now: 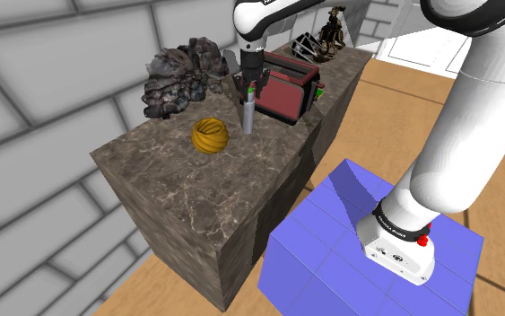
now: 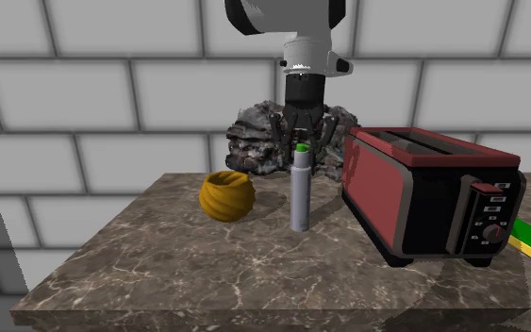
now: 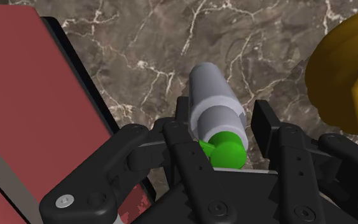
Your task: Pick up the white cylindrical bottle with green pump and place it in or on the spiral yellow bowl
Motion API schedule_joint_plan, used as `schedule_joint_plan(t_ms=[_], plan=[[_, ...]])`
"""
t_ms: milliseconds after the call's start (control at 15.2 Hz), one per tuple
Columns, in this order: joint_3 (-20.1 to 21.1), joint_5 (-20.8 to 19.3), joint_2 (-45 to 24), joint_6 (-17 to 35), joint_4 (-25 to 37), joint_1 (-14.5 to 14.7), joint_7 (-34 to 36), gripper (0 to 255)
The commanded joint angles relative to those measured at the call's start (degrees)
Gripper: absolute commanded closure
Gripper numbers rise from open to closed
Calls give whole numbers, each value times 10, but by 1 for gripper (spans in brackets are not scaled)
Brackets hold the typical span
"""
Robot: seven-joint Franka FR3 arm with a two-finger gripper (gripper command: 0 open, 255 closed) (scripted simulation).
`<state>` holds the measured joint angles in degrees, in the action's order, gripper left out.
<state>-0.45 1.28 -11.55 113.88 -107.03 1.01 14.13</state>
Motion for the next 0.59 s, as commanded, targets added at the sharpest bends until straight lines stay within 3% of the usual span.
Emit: schedule_joint_plan(t_ms=[0,528], plan=[[0,0,0,0,0,0,0,255],[0,0,8,-21,13,0,0,255]])
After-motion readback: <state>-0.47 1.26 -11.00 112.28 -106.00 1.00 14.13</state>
